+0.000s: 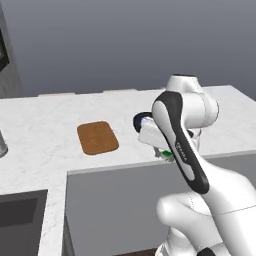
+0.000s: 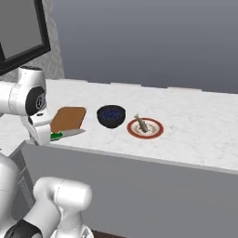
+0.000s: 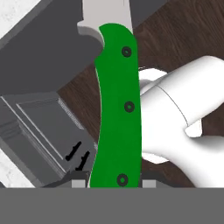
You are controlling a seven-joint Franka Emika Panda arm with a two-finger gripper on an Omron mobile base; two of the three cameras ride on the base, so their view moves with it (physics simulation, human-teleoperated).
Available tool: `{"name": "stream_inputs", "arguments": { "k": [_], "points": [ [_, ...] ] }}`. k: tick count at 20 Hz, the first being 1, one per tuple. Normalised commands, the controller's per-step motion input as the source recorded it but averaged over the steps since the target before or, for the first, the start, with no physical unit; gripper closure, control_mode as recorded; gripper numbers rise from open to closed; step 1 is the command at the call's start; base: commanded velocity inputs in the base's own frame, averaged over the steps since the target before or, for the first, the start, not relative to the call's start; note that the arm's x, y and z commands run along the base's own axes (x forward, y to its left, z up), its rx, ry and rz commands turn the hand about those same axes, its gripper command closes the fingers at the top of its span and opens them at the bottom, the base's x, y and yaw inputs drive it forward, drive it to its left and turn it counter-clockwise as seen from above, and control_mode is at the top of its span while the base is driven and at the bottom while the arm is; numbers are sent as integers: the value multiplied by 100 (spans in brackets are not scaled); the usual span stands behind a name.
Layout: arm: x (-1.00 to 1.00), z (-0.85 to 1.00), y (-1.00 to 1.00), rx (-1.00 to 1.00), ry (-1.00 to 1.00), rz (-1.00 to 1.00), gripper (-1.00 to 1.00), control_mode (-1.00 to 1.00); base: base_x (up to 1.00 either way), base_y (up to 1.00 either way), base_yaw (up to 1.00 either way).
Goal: Pick up the knife from the drawer and place it on the cutting board. Then place the meat from the plate to the cutting board.
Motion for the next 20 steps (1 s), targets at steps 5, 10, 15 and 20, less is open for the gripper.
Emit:
{"name": "stream_inputs", "arguments": {
  "k": [5,10,15,20],
  "points": [
    [0,0,0,0,0,0,100,100,91,3,0],
    [0,0,0,0,0,0,100,100,29,-1,0],
    [-2,-13,12,0,0,9,100,-100,-22,7,2],
    [61,-57,80,-2,1,17,100,-100,0,0,0]
  ]
}}
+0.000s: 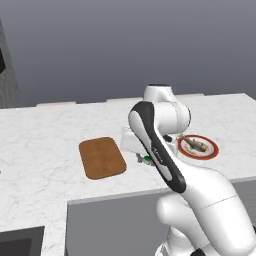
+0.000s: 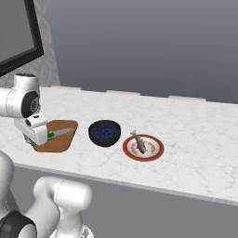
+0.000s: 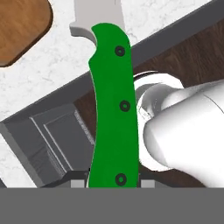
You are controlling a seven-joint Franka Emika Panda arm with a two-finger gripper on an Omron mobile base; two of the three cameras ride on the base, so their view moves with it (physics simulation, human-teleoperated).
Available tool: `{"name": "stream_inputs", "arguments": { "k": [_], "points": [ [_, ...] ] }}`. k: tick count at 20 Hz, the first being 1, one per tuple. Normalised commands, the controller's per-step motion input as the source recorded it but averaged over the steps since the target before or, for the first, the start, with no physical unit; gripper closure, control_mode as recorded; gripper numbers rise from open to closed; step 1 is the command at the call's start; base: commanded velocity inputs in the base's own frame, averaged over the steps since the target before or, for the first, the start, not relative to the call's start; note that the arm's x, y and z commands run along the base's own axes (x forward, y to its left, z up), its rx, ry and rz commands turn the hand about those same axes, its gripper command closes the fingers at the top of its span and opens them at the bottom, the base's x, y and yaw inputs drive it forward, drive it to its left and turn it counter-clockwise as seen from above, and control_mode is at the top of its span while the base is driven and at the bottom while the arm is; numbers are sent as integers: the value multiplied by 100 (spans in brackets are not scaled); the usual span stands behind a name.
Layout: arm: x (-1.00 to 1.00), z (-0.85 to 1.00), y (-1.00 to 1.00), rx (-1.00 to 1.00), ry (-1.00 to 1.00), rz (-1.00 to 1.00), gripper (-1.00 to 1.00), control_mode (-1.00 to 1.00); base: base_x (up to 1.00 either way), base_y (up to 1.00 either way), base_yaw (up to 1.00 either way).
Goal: Pick up the knife from the drawer and place it on the cutting board. Then place the meat from the plate to the cutting board.
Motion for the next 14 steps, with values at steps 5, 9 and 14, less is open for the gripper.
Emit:
{"name": "stream_inputs", "arguments": {
  "k": [5,9,14],
  "points": [
    [100,-60,92,0,15,4,100,-100,0,0,0],
    [100,-36,79,-4,8,0,100,-100,0,0,0],
    [93,-50,39,-8,-1,5,100,-100,0,0,0]
  ]
}}
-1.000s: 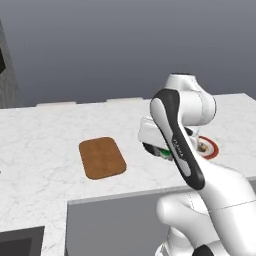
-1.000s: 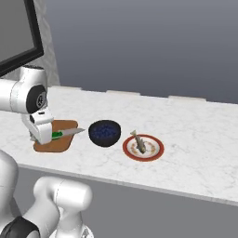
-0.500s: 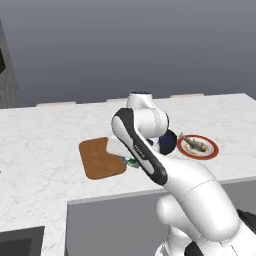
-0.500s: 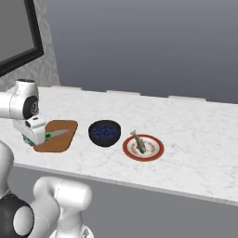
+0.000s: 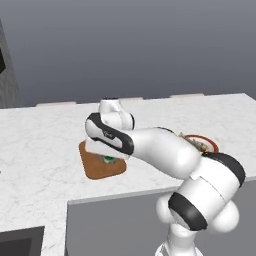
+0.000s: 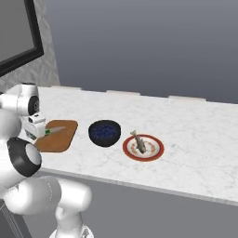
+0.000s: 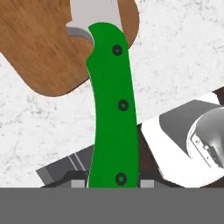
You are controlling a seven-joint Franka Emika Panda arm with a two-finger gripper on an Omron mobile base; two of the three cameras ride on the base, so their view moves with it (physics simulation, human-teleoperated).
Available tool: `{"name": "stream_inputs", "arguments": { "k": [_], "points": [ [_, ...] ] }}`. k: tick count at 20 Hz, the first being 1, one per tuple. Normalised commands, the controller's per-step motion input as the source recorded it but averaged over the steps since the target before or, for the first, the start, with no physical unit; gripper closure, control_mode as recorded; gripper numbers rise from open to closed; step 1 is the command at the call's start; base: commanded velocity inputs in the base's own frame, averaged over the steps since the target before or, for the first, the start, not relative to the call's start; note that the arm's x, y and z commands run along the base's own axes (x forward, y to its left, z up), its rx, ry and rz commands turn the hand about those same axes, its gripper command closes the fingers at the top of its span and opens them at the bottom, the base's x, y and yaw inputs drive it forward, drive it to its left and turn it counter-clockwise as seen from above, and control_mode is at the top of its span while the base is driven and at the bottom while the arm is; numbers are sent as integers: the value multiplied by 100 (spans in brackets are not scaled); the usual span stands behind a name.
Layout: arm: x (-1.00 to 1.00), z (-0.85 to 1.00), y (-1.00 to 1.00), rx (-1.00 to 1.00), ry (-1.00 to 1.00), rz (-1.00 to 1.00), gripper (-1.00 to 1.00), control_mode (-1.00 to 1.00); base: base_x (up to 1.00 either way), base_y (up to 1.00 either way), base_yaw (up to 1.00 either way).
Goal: Pick up the knife from the drawer and place it on the cutting board. Then place the meat from the plate to the cutting board.
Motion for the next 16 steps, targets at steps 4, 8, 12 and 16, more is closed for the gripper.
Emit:
{"name": "stream_inputs", "arguments": {
  "k": [4,8,12,16],
  "points": [
    [58,-81,0,-17,-8,12,100,-100,0,0,0],
    [59,-60,3,-12,-6,11,100,-100,0,0,0],
    [39,-32,19,-1,-2,5,100,-100,0,0,0],
    [40,-23,30,0,0,0,100,-100,0,0,0]
  ]
}}
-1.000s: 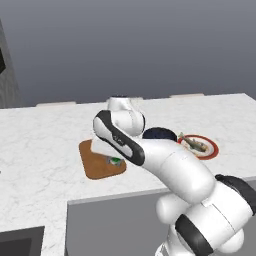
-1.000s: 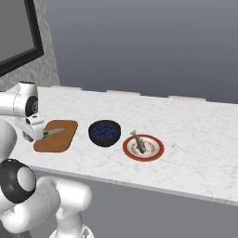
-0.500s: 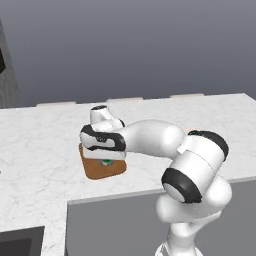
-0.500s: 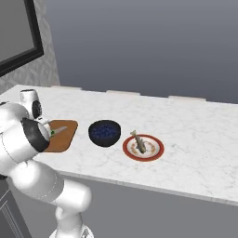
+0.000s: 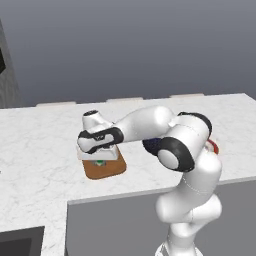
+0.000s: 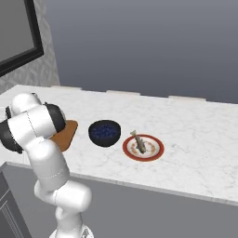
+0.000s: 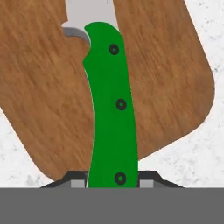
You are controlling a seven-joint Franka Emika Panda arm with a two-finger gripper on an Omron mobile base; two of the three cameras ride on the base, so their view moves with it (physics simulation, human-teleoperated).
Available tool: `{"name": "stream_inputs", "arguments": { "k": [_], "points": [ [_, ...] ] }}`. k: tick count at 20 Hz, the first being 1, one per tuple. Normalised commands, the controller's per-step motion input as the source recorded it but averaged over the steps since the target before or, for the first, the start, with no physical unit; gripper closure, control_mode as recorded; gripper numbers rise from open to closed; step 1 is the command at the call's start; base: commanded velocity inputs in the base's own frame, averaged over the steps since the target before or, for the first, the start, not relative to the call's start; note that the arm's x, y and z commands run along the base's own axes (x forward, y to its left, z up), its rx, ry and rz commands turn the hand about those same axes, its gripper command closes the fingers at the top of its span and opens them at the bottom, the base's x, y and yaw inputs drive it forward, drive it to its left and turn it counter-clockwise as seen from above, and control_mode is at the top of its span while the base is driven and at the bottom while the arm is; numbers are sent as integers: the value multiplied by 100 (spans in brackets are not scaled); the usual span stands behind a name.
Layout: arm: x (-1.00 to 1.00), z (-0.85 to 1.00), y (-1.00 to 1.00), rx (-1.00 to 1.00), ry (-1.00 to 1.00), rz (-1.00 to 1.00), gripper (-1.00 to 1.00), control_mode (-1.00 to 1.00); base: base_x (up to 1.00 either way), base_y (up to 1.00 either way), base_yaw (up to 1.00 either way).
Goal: Pick up the knife from the drawer and place it on the cutting board. Then place the meat from the plate to the cutting board.
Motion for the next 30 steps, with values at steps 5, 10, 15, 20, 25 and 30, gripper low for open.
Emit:
{"name": "stream_inputs", "arguments": {
  "k": [5,10,15,20,25,30],
  "points": [
    [42,-32,20,0,4,0,100,-100,0,0,0],
    [4,-13,3,0,0,0,-100,-100,0,0,0],
    [-37,37,-43,2,-7,0,-100,-100,0,0,0],
    [-80,93,-96,16,-17,1,-100,-100,0,0,0],
    [-61,58,-100,5,-4,2,-100,-100,0,0,0],
    [-54,52,-100,0,-6,0,-100,-100,0,0,0]
  ]
}}
